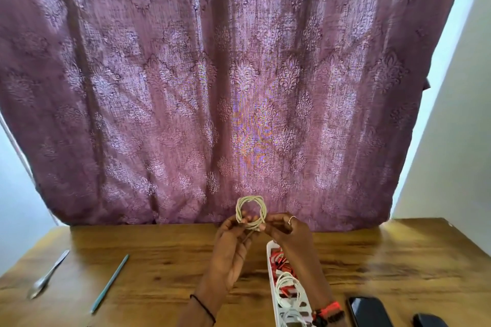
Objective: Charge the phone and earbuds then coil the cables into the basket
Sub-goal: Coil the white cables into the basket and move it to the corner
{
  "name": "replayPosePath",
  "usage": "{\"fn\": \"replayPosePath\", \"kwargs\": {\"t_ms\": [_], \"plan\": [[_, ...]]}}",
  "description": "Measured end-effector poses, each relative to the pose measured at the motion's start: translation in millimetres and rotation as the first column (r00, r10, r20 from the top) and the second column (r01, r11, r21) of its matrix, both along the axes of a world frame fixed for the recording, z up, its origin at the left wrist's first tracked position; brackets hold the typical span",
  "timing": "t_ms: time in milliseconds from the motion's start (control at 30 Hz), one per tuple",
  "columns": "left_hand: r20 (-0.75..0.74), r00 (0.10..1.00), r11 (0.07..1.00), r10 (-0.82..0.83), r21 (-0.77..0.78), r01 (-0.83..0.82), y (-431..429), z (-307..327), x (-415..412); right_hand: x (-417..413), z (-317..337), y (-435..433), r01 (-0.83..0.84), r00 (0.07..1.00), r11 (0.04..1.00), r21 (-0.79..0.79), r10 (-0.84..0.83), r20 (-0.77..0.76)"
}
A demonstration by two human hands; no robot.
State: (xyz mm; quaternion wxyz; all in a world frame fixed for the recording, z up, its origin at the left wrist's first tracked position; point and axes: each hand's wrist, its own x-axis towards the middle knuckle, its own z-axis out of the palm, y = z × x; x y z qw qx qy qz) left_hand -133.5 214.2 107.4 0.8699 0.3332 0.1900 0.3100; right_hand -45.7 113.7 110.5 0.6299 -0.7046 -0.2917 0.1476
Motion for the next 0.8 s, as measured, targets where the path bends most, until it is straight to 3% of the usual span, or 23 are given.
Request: {"fn": "replayPosePath", "kwargs": {"t_ms": [200,333,433,567,800], "plan": [[-0.196,0.973,0.966,-0.125,0.201,0.165,11,3,-7,9,6,-10,-0.091,0.991,0.996,0.003,0.091,-0.103],[-0.414,0.902,0.87,-0.121,0.394,0.297,22,5,-14,11,5,-16,-0.138,0.984,0.99,-0.004,0.136,-0.116],[-0.51,0.852,0.81,-0.114,0.449,0.377,27,2,-20,13,3,-15,-0.108,0.983,0.994,0.024,0.111,-0.144],[-0.459,0.88,0.858,-0.124,0.395,0.327,16,-4,-23,14,-1,-12,0.016,0.975,0.996,0.084,0.004,-0.224],[-0.274,0.954,0.974,-0.121,0.153,0.168,-13,-28,-5,12,-13,-19,0.046,0.996,0.996,-0.083,-0.051,-0.068]]}}
